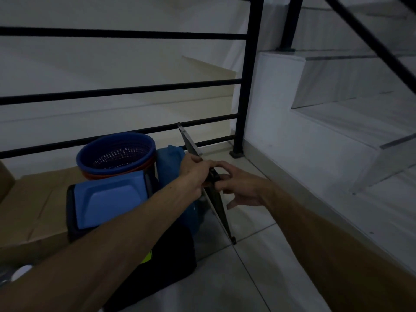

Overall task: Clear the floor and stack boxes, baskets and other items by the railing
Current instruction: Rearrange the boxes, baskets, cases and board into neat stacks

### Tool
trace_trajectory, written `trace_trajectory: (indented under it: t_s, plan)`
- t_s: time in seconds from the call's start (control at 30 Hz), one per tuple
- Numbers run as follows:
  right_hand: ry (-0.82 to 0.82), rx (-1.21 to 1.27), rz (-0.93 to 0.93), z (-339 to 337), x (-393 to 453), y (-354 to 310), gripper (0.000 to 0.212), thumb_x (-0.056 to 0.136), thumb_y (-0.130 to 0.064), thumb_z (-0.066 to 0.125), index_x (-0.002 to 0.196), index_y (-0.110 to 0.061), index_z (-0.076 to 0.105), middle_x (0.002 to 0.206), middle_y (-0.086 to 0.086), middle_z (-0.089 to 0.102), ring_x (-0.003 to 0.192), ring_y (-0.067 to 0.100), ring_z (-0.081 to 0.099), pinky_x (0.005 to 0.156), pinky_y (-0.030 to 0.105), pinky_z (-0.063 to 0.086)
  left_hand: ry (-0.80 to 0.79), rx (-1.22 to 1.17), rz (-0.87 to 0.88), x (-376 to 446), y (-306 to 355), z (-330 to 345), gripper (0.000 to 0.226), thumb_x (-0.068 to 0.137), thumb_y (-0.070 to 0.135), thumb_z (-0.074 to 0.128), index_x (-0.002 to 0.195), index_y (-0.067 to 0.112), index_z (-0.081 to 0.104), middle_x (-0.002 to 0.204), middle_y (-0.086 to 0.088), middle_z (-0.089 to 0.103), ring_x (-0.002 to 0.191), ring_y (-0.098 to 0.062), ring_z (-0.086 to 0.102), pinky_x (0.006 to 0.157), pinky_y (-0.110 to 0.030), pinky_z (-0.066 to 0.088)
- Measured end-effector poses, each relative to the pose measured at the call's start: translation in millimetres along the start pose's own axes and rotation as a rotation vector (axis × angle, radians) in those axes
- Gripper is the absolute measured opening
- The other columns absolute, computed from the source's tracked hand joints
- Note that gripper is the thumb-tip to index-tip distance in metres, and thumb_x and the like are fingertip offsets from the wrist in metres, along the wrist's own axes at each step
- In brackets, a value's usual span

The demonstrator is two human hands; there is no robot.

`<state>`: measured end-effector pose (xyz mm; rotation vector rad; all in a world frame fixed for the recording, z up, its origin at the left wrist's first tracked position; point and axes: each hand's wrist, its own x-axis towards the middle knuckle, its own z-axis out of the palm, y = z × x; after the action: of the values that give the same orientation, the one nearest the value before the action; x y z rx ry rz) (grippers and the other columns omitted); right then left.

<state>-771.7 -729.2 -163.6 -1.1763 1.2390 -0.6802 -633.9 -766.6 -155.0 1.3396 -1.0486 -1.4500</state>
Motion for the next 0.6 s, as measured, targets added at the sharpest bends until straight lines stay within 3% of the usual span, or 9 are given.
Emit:
trace_trajectory:
  t_s: [0.1,0.23,0.4,0.5,0.6]
  plan:
    - [-0.009,0.002,0.011,1.9,8.5,8.3,0.076,0.081,0.003,0.067,0.127,-0.053,0.048,0.145,0.002,0.048,0.129,0.027,0.049,0.101,0.070,0.040,-0.028,0.082,0.005,2.4,-3.9,-4.8,0.033,0.085,0.012,0.077,0.103,0.009,0.050,0.105,-0.020,0.062,0.090,-0.032,0.068,0.072,-0.043,0.062]
    - [-0.027,-0.033,0.044,7.3,15.7,12.7,0.080,0.079,0.006,0.068,0.128,-0.053,0.045,0.146,-0.004,0.044,0.130,0.025,0.050,0.098,0.065,0.045,-0.013,0.265,0.000,7.6,-2.5,-14.0,0.023,0.084,0.011,0.079,0.080,0.005,0.057,0.090,-0.021,0.068,0.086,-0.036,0.072,0.079,-0.051,0.061]
    - [-0.017,-0.097,0.119,15.5,21.5,10.0,0.090,0.077,-0.001,0.074,0.139,-0.051,0.032,0.151,0.002,0.041,0.134,0.026,0.043,0.099,0.056,0.047,0.013,0.256,-0.051,14.9,3.7,-27.9,0.019,0.083,0.007,0.079,0.094,-0.002,0.066,0.090,-0.021,0.070,0.073,-0.028,0.073,0.071,-0.043,0.063]
    - [-0.007,-0.147,0.171,20.0,22.9,10.1,0.099,0.076,-0.008,0.078,0.149,-0.046,0.023,0.149,0.006,0.043,0.134,0.024,0.041,0.101,0.049,0.049,0.004,0.279,-0.063,15.2,5.2,-33.6,0.017,0.083,0.008,0.079,0.089,0.001,0.064,0.091,-0.017,0.068,0.073,-0.023,0.069,0.069,-0.041,0.063]
    - [0.003,-0.205,0.217,21.9,24.4,8.8,0.105,0.071,-0.016,0.085,0.153,-0.040,0.023,0.151,0.006,0.041,0.128,0.021,0.041,0.100,0.043,0.052,0.006,0.290,-0.083,14.7,6.3,-36.3,0.026,0.082,0.009,0.081,0.100,-0.002,0.066,0.098,-0.020,0.069,0.079,-0.027,0.071,0.065,-0.040,0.064]
